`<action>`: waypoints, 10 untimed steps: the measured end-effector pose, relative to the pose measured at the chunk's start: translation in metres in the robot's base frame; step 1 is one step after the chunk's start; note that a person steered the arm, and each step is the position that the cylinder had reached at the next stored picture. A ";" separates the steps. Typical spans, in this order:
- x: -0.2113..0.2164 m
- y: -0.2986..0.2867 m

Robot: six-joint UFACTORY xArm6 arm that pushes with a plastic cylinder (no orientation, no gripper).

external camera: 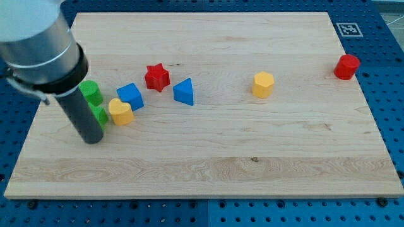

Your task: Slide the yellow heart and the blue cube to the right a bit

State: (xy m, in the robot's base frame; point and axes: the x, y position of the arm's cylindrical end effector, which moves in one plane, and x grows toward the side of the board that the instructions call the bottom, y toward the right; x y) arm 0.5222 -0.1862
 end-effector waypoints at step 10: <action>-0.026 0.061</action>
